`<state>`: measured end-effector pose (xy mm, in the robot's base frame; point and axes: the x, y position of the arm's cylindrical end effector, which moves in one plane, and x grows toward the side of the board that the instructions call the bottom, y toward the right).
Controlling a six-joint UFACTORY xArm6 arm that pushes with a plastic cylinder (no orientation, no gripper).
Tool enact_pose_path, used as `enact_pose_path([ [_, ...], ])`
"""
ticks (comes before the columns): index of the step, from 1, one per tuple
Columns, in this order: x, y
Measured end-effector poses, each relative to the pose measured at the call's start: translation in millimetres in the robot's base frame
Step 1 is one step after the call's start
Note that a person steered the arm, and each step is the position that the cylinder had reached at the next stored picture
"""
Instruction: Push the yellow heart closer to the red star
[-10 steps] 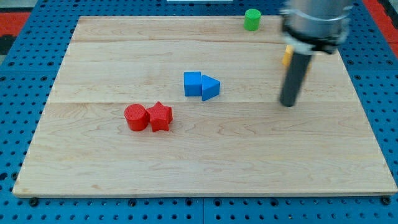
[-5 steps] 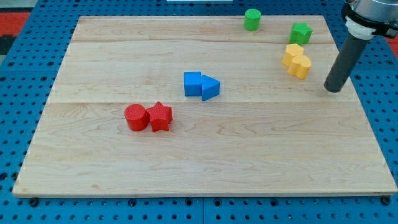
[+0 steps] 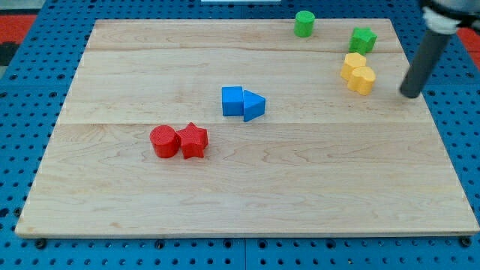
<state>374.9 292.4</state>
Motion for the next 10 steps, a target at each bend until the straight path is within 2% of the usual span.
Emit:
enact_pose_path([
  [1, -57, 14],
  [2, -68, -9],
  [3, -37, -64],
  [5, 13, -128],
  [6, 20, -161],
  [7, -6, -184],
  [8, -12, -212],
  [9, 22, -239],
  [10, 26, -208],
])
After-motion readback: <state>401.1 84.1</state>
